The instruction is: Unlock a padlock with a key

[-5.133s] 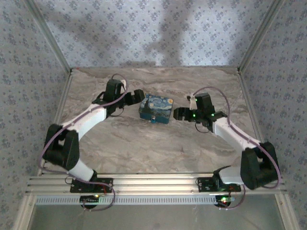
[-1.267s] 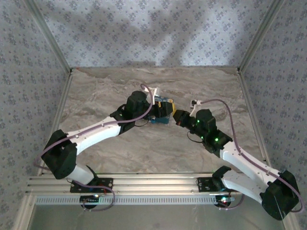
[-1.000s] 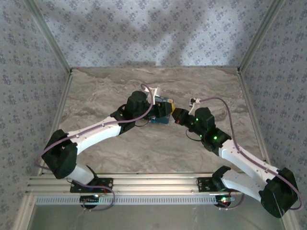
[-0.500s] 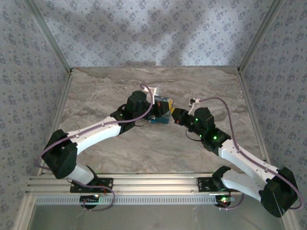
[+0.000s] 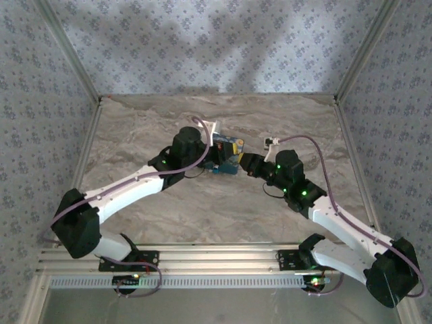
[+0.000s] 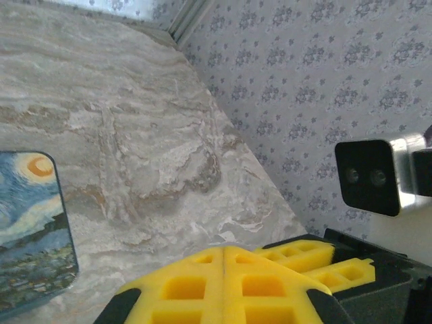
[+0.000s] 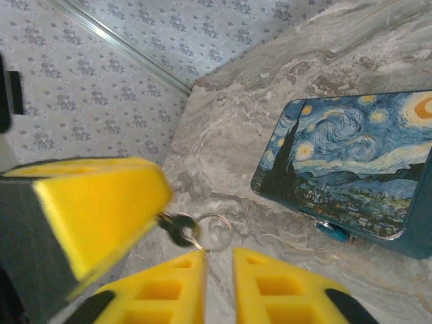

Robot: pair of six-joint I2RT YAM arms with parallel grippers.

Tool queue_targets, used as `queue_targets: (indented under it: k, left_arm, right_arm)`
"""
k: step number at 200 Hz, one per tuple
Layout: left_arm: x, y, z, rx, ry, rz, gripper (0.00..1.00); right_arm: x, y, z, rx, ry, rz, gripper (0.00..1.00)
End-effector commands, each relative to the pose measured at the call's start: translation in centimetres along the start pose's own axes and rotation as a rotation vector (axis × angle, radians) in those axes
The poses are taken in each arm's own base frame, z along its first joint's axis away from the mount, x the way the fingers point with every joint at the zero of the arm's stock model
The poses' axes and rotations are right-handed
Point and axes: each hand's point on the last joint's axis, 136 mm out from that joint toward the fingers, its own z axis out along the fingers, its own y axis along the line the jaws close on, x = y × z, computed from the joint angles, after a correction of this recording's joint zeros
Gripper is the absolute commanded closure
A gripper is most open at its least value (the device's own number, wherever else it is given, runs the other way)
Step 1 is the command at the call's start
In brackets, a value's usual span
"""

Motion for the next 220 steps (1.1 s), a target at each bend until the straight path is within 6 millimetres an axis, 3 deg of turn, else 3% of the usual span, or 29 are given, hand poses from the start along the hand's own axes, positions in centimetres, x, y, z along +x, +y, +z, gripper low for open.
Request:
queue_targets:
  k: [1, 59, 99, 220]
  left_arm:
    - [-1.9, -1.1, -2.2, 0.036, -0.014, 0.092, 1.00]
    - [-2.7, -3.5, -5.3, 0.115, 0.071, 0.246, 1.00]
    - [-2.6, -5.0, -6.4, 0.172, 0.095, 0.319, 1.00]
    - [-2.5, -5.7, -6.6, 0.210, 0.097, 0.329, 1.00]
  right_arm:
    - [-0.4, 2.2, -0.8, -0.104, 0.050, -0.101, 0.73]
    - [-2.5, 6.5, -2.8, -0.382, 0.096, -0.254, 0.56]
    - [-2.5, 9.3, -3.2, -0.512, 0.145, -0.318, 0.49]
    - [-1.2, 10.2, -1.3, -0.538, 0.199, -0.331, 0.52]
